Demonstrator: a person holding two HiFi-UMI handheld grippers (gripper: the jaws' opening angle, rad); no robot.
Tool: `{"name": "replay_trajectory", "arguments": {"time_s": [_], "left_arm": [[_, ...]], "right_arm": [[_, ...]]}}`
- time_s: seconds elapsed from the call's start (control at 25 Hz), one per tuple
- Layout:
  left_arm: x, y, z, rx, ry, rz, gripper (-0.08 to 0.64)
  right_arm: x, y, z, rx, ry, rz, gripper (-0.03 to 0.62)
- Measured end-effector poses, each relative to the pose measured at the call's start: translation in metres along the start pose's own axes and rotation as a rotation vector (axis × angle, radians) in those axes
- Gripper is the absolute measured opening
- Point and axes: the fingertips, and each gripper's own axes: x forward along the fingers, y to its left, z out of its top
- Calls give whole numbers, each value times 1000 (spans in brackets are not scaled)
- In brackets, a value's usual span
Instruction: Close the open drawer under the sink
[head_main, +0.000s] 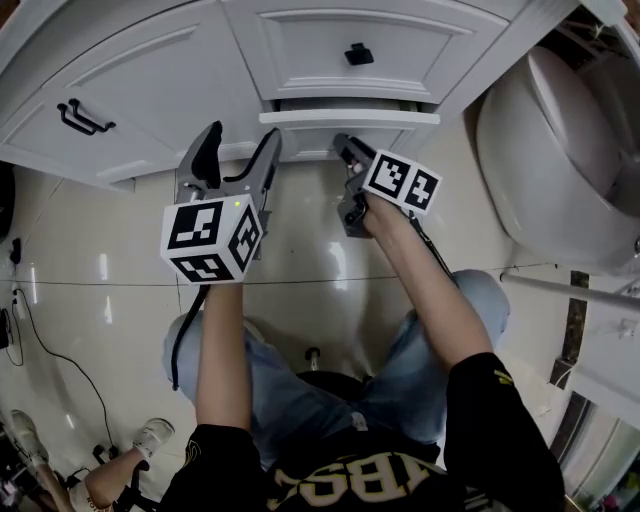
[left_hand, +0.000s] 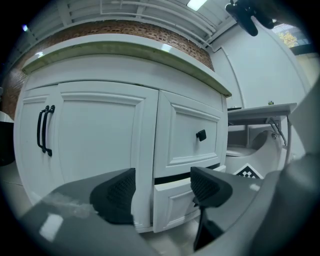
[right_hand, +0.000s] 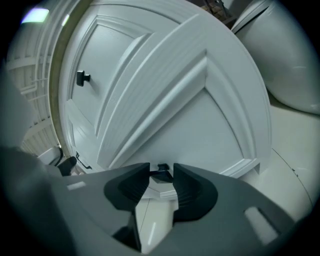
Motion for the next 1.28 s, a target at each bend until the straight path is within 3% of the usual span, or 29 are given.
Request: {"name": "replay_trajectory", "arguments": {"time_s": [0.12,0.36,0.52,0.6,0.72,0.8,1.0,1.28], "left_arm": [[4,4,-5,8,20,-6,347],[1,26,-17,35,62,35,348],[-8,36,-10,23,50,64,348],[-13,32,-5,11,35,64,348],[-24,16,5,22,15,44,348],[-36,6,14,27,-5,35,348],[-62,-22,33,21,-74,14,348],[-104,-55,52,57,-152,11,348]], "right_arm": [[17,-2,15,4,-31,5,146],[26,-4,19,-57,-31,-125,164],[27,-4,22,-64,-41,-137,163],[27,-4,22,-32,-40,-118,158],[11,-3,19,122,-40,-89,171],[-9,12,15,151,-33,-58,120],[-63,79,35,-46,-124,85,132],[-151,124,49,-461,-253,47,177]]}}
